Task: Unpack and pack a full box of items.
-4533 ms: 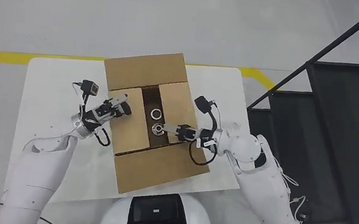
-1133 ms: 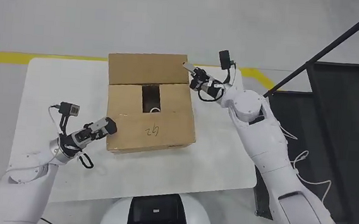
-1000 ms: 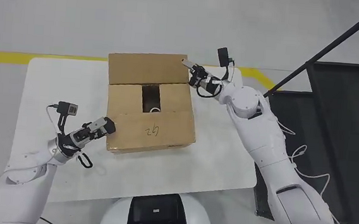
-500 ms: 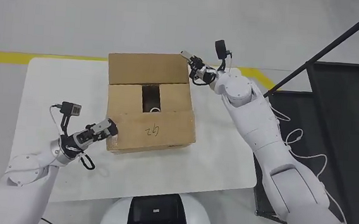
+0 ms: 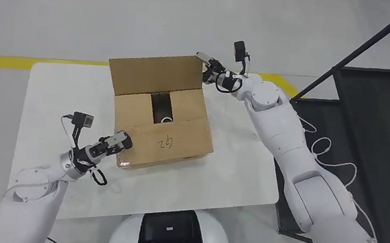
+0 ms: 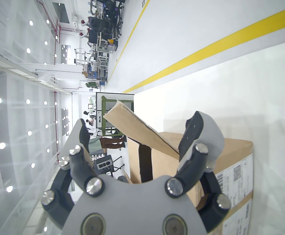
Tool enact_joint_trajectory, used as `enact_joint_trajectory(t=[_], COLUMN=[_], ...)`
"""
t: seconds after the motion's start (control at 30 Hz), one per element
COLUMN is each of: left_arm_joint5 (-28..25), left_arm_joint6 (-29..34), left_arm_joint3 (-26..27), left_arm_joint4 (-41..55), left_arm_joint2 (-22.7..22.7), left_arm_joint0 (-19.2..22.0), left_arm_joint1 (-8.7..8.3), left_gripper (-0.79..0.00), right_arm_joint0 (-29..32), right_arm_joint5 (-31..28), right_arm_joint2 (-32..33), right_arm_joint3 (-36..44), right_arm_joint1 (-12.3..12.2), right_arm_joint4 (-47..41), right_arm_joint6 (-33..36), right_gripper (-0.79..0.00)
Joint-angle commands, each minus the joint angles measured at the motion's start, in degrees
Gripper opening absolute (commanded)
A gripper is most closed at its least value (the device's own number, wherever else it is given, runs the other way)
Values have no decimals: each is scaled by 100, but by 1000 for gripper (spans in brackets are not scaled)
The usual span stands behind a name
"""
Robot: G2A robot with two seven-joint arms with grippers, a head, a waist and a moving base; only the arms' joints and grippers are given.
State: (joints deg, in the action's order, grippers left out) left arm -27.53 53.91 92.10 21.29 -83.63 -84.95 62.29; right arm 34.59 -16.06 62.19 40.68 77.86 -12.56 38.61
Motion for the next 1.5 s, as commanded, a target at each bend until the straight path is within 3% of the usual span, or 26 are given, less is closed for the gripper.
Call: enact_joint_trajectory(t=[0.0,0.13,0.37,0.77,1.13,1.47], left_arm_joint5=[-33,-100,-150,-262,-360,-377], left_arm_joint6=[88,247,270,96,-636,-1228], left_arm_joint3=[-10,-63,-117,-36,-206,-744], left_arm_joint4=[87,194,225,200,373,64], left_arm_joint2=[35,74,115,74,166,383], left_arm_joint0=[7,22,40,-57,109,463], left_arm_joint1=[-2,-11,-23,-47,5,73], left_gripper=[0,0,0,0,0,0], right_arm_joint0=[81,303,415,675,1385,1871], right_arm_joint5=[-142,-366,-176,-388,72,339], right_arm_joint2=[55,149,173,169,350,552], right_arm_joint3=[72,339,597,1035,2412,3128], right_arm_joint1=[-31,-89,-98,-186,-390,-505], right_arm_joint4=[8,-25,-16,397,874,903], right_arm_joint6=[119,408,320,754,1204,1244], right_gripper=[0,0,0,0,0,0])
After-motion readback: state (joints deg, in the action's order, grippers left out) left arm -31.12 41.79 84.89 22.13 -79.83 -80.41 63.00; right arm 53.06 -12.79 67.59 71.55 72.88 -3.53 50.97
